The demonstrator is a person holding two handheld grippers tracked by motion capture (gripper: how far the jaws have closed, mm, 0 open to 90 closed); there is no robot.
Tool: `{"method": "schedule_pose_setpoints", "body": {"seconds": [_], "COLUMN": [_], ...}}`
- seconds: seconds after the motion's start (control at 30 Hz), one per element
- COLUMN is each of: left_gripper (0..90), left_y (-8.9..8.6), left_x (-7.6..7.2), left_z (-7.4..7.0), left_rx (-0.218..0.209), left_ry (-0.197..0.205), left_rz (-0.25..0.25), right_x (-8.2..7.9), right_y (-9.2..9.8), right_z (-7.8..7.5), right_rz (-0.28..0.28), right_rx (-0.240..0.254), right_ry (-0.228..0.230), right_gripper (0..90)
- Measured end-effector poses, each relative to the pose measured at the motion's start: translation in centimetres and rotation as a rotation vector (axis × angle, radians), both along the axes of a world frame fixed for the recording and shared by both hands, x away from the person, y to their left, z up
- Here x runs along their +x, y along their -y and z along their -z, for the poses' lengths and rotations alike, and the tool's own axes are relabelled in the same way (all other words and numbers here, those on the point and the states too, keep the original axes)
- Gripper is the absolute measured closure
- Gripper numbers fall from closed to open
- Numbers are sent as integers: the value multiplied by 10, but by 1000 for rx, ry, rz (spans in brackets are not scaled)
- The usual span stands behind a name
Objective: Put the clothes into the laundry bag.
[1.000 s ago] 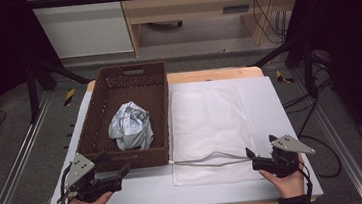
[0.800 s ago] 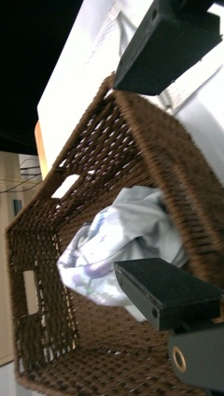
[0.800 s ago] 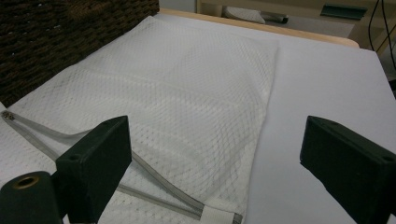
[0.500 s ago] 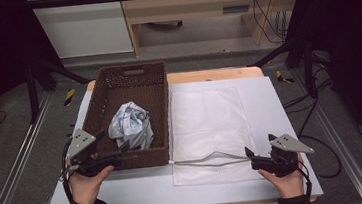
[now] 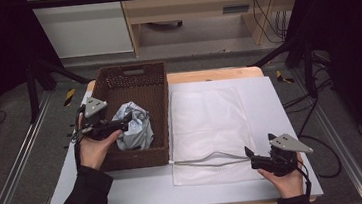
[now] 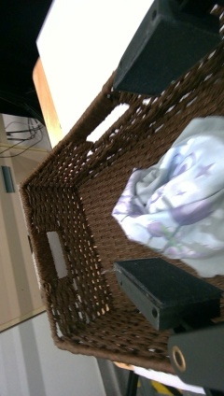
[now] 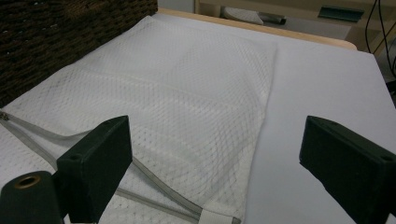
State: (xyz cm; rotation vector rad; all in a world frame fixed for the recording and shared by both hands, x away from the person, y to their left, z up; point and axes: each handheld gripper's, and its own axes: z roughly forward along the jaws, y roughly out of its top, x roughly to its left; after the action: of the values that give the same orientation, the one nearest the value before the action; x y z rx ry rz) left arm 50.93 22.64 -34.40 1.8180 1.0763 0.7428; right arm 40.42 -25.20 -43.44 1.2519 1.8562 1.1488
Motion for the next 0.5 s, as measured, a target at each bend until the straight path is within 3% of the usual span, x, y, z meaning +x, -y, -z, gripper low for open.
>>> {"method": "schedule_pose_setpoints", "body": {"seconds": [0.27,0.37,0.5], "left_gripper": [98,89,83], "left_y": [8,8,8], "left_x": [32,41,47], "left_z": [11,20,32], "left_rx": [42,77,86], "left_ry": [-36,-67,-116], "left_rz": [-10,-35,-42], "right_x": [1,1,1], "right_y": [0,0,1], "right_z": [1,1,2], "right_rz": [-2,-3,0], "right_rx": [-2,0,2], "right_ry": [-6,-8,-10], "right_gripper": [98,97,96]}}
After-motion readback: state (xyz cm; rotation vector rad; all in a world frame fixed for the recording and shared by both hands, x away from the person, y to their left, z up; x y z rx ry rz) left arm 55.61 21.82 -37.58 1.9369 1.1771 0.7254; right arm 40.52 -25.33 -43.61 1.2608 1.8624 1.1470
